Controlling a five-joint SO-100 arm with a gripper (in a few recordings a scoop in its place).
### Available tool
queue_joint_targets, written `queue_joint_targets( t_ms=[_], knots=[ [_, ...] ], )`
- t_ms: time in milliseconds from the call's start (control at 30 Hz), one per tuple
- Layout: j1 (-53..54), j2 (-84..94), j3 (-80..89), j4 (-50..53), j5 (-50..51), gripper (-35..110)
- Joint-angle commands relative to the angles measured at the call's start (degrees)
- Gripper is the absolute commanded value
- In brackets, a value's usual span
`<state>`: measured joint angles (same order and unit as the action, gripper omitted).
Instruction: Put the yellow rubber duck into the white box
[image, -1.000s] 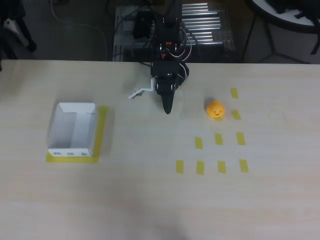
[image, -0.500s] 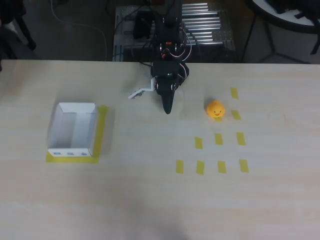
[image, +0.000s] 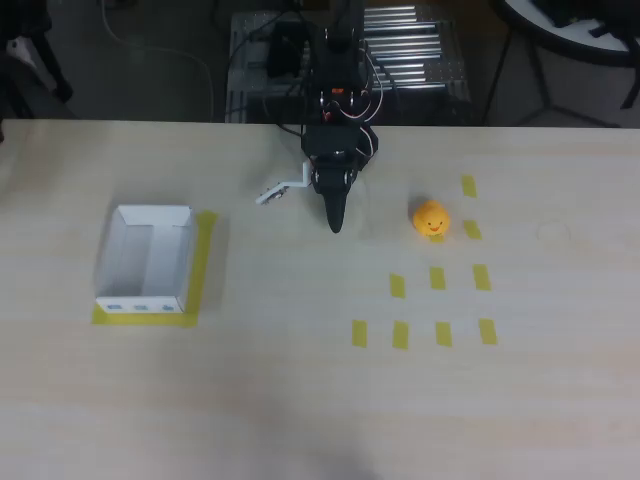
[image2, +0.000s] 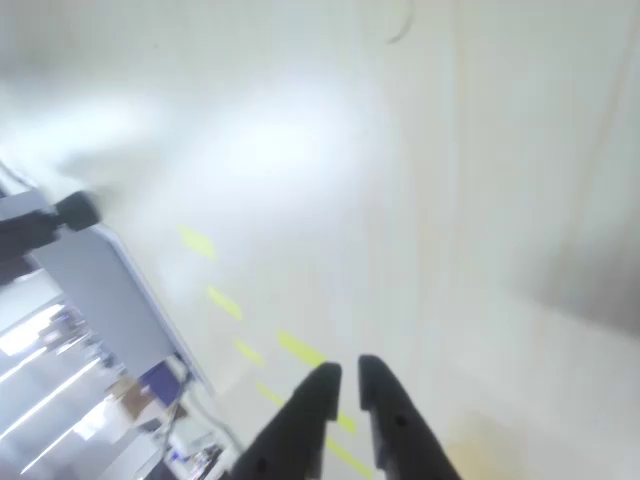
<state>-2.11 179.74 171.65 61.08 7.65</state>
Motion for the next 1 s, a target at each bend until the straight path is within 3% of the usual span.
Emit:
queue_joint_targets(
  t_ms=[0, 600, 967],
  knots=[
    [0.09, -4.48, -11.87, 1.41, -0.88, 0],
    [-2.46, -23.38, -49.39, 16.79, -8.35, 0],
    [-9.58, -33.66, -63.98, 23.55, -21.8, 0]
  ],
)
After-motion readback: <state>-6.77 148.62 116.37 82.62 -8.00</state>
